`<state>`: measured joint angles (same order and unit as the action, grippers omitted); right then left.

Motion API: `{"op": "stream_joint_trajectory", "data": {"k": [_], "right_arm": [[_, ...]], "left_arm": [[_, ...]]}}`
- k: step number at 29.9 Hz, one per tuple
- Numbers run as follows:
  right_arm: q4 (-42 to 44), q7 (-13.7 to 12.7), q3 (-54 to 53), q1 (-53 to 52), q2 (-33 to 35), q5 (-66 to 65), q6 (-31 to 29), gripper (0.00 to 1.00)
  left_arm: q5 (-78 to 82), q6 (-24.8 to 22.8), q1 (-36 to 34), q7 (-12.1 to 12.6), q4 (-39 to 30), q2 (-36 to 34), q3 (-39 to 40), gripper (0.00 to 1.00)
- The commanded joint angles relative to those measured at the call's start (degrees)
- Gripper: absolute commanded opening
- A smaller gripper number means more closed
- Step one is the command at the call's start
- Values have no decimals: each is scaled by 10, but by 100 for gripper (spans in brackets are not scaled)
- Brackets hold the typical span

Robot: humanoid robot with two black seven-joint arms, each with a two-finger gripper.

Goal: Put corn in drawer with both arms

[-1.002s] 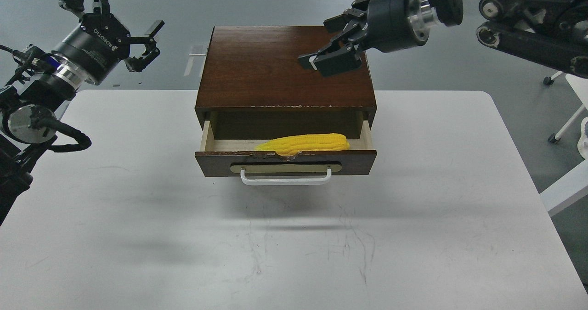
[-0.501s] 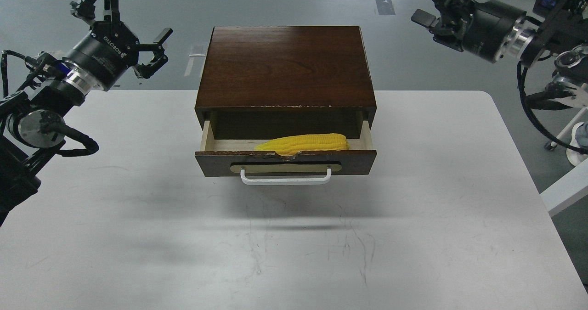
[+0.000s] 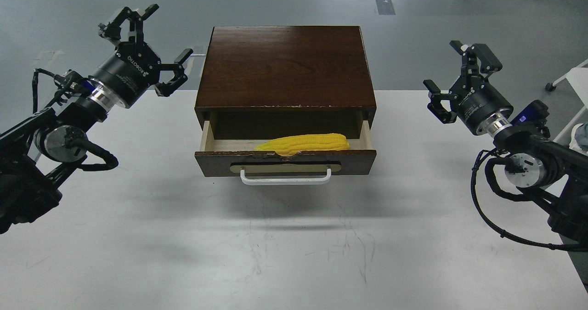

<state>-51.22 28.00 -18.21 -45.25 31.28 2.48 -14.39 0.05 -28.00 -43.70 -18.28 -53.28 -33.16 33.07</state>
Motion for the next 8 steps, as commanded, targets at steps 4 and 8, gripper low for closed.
{"op": "stream_joint_trajectory", "data": {"k": [4, 8], "right_arm": [[1, 0, -1, 10, -11, 1, -1, 100], [1, 0, -2, 10, -11, 1, -1, 100]], "left_arm": [[7, 0, 15, -1, 2, 7, 7, 99], [7, 0, 17, -2, 3, 6, 8, 99]]}}
